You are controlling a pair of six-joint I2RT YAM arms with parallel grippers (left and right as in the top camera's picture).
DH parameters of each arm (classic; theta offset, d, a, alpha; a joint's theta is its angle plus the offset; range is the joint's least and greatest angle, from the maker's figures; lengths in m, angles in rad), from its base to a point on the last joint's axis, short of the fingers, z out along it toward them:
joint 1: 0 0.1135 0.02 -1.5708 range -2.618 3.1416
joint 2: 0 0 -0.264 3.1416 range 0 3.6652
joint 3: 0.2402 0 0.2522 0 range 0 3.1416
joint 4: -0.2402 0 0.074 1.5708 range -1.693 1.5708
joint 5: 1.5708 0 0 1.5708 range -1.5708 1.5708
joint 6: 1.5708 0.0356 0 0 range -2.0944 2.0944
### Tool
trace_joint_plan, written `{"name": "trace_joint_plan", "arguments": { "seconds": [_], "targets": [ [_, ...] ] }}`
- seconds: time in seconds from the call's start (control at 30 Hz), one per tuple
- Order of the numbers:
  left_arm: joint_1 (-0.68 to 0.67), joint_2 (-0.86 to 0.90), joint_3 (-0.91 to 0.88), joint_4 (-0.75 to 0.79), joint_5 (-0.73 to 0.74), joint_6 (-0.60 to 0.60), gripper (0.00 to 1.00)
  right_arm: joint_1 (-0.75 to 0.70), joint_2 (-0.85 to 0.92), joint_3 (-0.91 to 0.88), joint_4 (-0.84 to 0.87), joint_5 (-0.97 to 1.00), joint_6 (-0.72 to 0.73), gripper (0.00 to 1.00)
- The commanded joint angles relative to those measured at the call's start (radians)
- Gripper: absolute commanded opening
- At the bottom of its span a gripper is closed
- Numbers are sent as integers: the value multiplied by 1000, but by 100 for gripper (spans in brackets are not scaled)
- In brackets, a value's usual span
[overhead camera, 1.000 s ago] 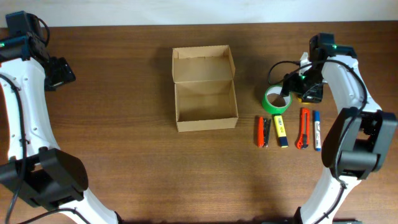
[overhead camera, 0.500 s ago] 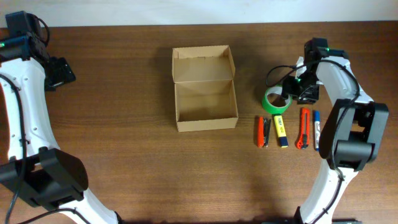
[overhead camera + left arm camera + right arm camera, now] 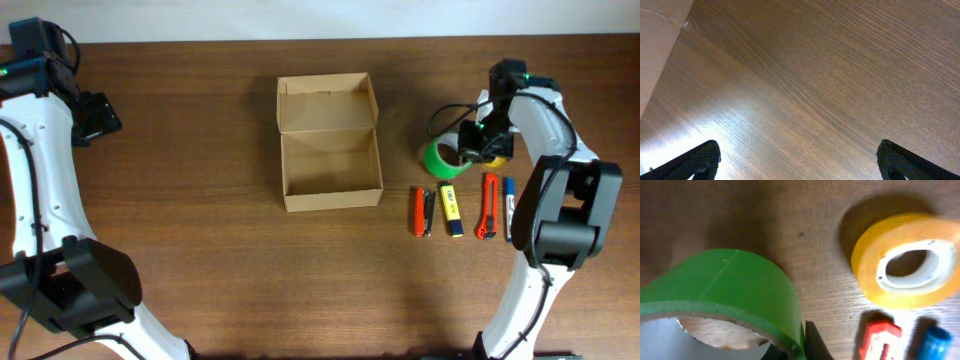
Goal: Pack container
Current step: 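Carry the green tape roll into the box with the right gripper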
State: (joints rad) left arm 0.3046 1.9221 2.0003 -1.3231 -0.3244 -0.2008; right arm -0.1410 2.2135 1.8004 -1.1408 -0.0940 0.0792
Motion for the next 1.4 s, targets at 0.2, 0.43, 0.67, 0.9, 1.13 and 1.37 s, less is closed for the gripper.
{"name": "trace_joint_plan", "arguments": {
  "seconds": [0.2, 0.43, 0.67, 0.9, 1.13, 1.37],
  "targets": [
    [6, -30, -6, 0, 4, 16, 100, 5, -3, 600, -224, -29, -98, 4],
    [6, -30, -6, 0, 4, 16, 100, 97, -3, 984, -351, -192, -270, 4],
    [6, -30, -6, 0, 4, 16, 100, 324, -3, 1010, -490, -275, -504, 4],
    [6, -30, -6, 0, 4, 16, 100, 601, -1, 911, -490, -89, -570, 4],
    [6, -30, -6, 0, 4, 16, 100, 748, 0, 657, -351, 173, -435, 4],
    [6, -30, -6, 0, 4, 16, 100, 742, 0, 488, -216, 203, -322, 4]
  ]
}}
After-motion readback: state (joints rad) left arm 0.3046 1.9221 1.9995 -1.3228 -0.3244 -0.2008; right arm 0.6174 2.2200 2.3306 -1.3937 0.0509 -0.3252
